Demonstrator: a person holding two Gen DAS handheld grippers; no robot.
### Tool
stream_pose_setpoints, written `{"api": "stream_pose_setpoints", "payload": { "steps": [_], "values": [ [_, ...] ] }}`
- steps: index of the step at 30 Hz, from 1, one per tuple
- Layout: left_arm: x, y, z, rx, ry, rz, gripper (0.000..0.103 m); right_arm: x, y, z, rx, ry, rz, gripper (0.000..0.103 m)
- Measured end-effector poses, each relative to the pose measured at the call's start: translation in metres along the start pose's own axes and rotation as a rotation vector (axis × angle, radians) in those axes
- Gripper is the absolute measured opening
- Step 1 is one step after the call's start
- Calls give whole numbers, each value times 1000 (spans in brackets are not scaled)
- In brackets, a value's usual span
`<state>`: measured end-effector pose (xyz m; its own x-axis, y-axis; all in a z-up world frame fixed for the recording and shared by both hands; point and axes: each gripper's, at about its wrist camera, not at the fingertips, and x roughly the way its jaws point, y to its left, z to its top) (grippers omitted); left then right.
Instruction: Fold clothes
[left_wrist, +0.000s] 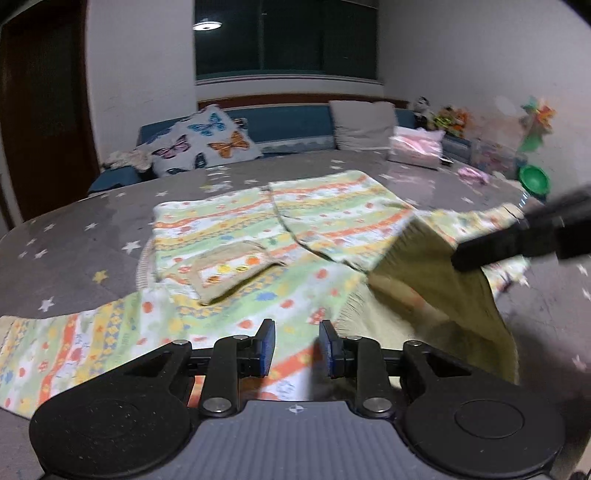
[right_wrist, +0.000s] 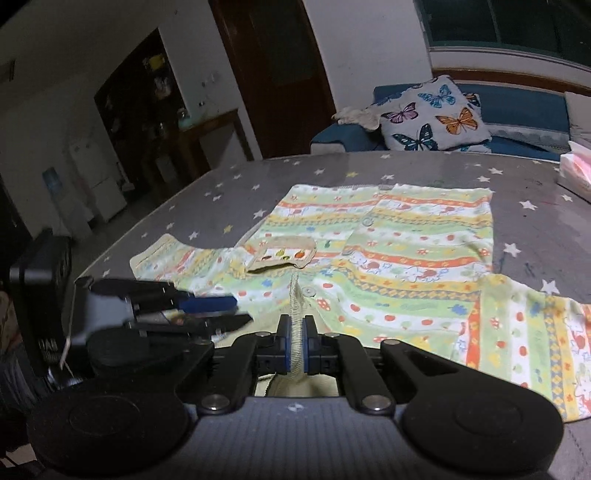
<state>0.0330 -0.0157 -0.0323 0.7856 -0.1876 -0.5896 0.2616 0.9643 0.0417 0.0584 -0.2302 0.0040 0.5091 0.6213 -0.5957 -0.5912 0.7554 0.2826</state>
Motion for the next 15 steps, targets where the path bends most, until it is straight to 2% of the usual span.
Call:
{"api": "stream_pose_setpoints", "payload": {
  "steps": [6, 10, 15],
  "values": [
    [0, -15, -3, 79, -22, 16, 27, 7, 4, 1, -4, 4, 13, 5],
    [-1, -23, -8, 150, -35, 30, 27, 19, 16, -4, -52, 32, 24, 5],
    [-9, -15, -8, 127, -40, 23, 31, 34, 26, -12, -103, 98, 46, 9]
  ]
}}
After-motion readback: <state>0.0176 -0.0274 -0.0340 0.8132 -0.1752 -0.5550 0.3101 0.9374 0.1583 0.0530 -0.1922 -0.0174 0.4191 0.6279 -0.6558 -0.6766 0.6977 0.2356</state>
